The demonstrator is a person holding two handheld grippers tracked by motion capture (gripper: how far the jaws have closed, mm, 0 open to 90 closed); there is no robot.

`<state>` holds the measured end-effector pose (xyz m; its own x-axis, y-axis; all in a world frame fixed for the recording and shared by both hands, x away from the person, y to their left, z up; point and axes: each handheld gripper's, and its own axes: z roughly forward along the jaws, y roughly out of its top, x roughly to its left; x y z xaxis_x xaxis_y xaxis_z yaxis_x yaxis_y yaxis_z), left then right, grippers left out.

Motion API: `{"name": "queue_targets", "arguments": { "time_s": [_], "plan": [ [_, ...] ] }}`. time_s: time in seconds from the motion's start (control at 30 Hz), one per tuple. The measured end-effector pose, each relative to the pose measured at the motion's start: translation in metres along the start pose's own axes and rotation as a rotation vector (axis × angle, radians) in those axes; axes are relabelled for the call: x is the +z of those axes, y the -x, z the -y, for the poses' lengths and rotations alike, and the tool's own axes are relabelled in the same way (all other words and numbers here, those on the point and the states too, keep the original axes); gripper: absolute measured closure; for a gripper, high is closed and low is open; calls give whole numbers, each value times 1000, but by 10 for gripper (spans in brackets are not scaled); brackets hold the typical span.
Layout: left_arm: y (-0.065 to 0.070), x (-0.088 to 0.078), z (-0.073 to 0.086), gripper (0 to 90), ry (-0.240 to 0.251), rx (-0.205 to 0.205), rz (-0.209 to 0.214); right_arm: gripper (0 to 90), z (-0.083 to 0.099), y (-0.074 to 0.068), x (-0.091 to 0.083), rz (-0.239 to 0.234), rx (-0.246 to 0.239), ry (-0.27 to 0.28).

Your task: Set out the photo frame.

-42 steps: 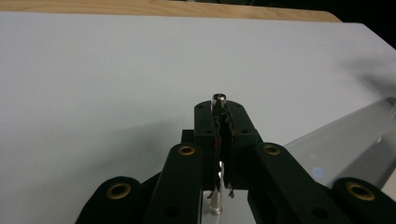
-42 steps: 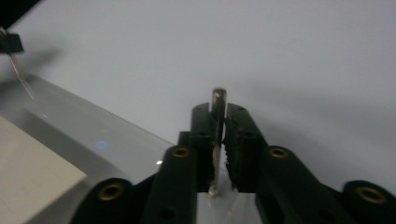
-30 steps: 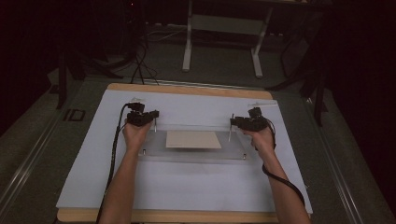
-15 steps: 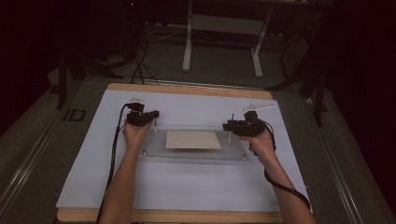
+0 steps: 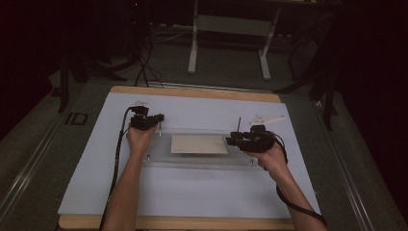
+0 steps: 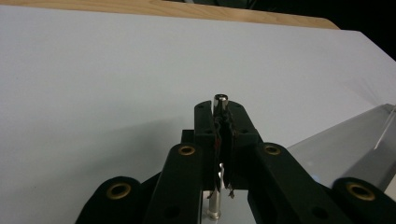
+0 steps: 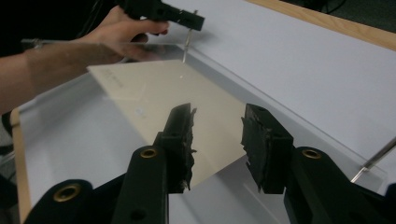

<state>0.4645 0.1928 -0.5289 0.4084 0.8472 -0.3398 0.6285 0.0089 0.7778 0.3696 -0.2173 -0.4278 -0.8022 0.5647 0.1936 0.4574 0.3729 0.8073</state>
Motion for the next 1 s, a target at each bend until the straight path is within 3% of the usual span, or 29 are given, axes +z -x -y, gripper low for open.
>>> {"name": "queue_targets", "arguments": {
  "time_s": [0.13,0.3,0.43,0.63,1.0],
  "plan": [
    [0,0,0,855,0,-3,1,626,1,-7,-2,-4,-19,-5],
    [0,1,0,855,1,-8,-1,642,4,-26,-12,-21,-50,8],
    [-1,1,0,855,-1,-10,1,757,9,-40,-17,-52,-80,20],
    [-1,2,-1,855,-1,-15,3,895,16,-50,-20,-74,-98,33],
    [-1,1,-1,855,-5,-12,5,900,33,-70,-15,-114,-119,33]
  ]
}}
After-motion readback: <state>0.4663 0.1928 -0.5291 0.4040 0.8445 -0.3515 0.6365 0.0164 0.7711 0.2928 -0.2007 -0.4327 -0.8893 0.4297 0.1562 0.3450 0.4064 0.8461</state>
